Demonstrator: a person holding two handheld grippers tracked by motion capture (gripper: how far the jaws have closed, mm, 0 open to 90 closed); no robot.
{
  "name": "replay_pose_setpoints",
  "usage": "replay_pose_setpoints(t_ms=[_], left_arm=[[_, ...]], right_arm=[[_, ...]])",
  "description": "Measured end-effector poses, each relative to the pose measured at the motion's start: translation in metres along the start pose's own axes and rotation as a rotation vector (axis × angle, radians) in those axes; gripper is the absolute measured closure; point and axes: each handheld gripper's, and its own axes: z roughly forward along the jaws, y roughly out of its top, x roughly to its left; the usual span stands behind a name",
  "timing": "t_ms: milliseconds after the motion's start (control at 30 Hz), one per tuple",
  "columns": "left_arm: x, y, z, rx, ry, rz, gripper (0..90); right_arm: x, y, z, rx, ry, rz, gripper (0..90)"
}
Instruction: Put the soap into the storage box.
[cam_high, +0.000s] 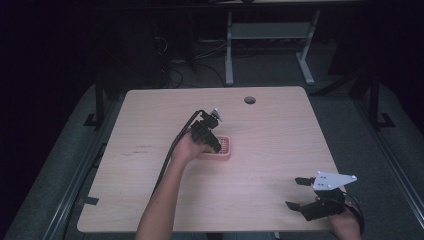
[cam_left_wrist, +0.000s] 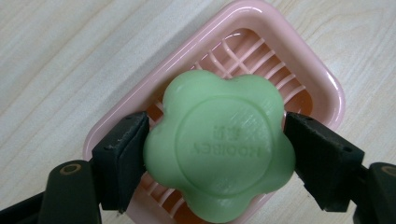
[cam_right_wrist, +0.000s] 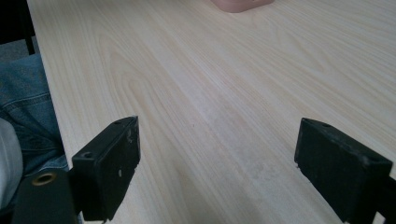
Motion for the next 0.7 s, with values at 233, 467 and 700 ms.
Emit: replay_pose_setpoints(t_ms=[233, 467, 700], left_arm=[[-0.001, -0.002, -0.005, -0.017, 0.0, 0.0, 22.3], [0.0, -0.003, -0.008, -0.028, -0.01, 0.002, 21.0], [0.001, -0.005, -0.013, -0.037, -0.003, 0.003, 22.1]], right_arm=[[0.0, 0.0, 0.0, 0.001, 0.001, 0.002, 13.8], [0.0, 0.0, 0.0, 0.002, 0.0, 0.0, 13.8], [0.0, 0.0, 0.0, 0.001, -0.001, 0.004, 13.8]])
